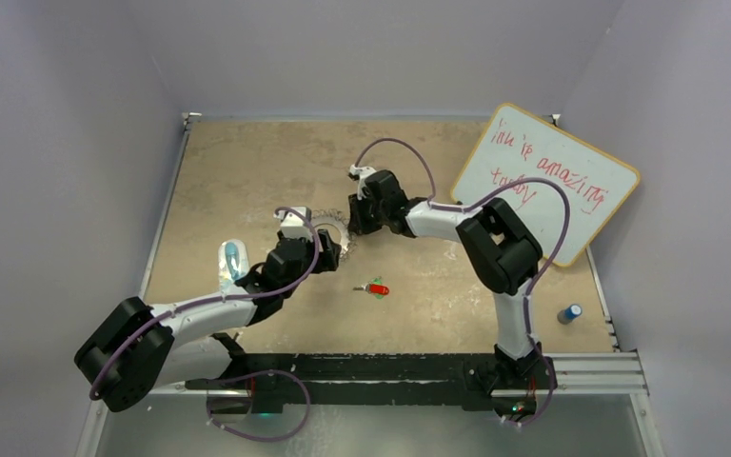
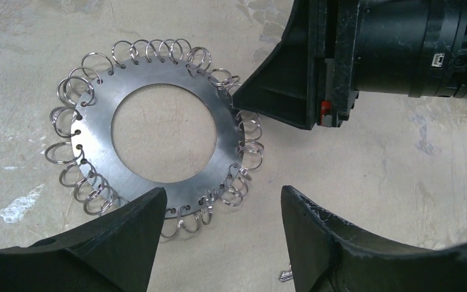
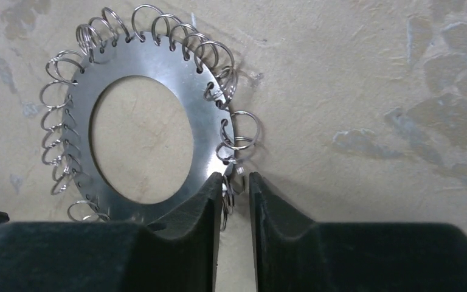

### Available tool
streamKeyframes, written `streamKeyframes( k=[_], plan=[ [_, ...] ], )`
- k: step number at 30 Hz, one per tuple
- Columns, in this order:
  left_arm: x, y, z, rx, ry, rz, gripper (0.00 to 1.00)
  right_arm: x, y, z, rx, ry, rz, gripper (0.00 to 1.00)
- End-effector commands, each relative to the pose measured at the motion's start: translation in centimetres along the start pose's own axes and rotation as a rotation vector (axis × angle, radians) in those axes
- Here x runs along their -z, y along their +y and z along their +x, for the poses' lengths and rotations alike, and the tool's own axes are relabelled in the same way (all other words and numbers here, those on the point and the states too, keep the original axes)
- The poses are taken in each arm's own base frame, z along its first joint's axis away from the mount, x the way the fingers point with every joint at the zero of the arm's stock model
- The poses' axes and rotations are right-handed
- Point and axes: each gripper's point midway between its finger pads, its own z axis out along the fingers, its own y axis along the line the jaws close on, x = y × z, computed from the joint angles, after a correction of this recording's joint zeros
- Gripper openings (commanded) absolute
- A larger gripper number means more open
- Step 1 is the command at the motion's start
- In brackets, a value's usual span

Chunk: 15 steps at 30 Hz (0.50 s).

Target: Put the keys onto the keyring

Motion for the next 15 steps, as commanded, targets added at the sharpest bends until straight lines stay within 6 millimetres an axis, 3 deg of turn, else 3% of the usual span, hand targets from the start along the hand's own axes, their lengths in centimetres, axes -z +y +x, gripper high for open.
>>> streamKeyframes(
  k=[1, 4, 7, 15],
  plan=[
    [0.0, -0.3, -0.5, -0.005, -0.016, 0.019, 0.68, 2.4, -0.3, -1.7, 0.06, -0.045, 0.049, 0.34],
    [-0.2, -0.2, -0.3, 0.004, -0.009, 0.01, 0.68, 4.0, 0.0, -1.2, 0.073, -0.054, 0.041, 0.51],
    [-0.4, 0.0, -0.2, 0.022, 0.011, 0.005, 0.68, 5.5, 0.4, -0.9, 0.081, -0.069, 0.026, 0.61],
    [-1.3, 2.3, -1.0, 0.222, 0.042, 0.058, 0.68, 7.2, 2.0, 0.3, 0.017, -0.084, -0.046, 0.63]
  ],
)
